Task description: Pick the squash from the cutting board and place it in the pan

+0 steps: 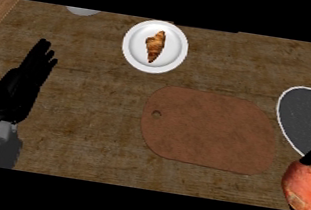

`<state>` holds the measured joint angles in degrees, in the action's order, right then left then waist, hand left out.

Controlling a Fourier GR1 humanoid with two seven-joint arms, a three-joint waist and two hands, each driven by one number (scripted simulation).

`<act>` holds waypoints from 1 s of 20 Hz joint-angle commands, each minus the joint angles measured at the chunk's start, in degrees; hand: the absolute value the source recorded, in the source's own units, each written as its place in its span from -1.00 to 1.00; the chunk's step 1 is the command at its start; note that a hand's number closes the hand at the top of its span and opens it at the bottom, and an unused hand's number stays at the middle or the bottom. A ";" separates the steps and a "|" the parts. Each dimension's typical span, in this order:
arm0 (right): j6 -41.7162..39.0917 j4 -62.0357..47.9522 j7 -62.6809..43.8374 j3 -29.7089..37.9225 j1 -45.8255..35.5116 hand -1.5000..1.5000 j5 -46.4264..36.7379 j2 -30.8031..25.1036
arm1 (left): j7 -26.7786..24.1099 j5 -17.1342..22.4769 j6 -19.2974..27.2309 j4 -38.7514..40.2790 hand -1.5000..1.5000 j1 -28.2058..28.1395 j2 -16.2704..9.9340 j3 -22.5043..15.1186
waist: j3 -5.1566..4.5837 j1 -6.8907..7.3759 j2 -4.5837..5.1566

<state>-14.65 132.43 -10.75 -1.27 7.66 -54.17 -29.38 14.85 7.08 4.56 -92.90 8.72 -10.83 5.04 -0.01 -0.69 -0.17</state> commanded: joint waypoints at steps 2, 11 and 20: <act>-3.42 -2.78 0.11 11.68 -5.02 1.00 10.36 0.67 | 1.07 -0.42 0.23 -1.87 0.00 -0.60 0.16 -0.06 | 0.01 0.65 0.12; 2.63 -32.48 16.18 25.65 -15.62 1.00 17.32 -5.30 | 4.02 0.41 -0.23 -2.75 0.00 0.99 -0.56 1.02 | 0.06 1.14 0.26; 14.44 -66.82 35.98 24.02 -26.36 1.00 13.86 -6.77 | -2.90 -0.48 -1.97 2.69 0.00 0.62 1.33 0.17 | 0.06 1.65 0.47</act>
<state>-4.17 77.68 18.09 23.86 -14.48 -39.01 -35.92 14.40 6.21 3.72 -91.84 10.10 -9.68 4.72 0.06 0.72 0.25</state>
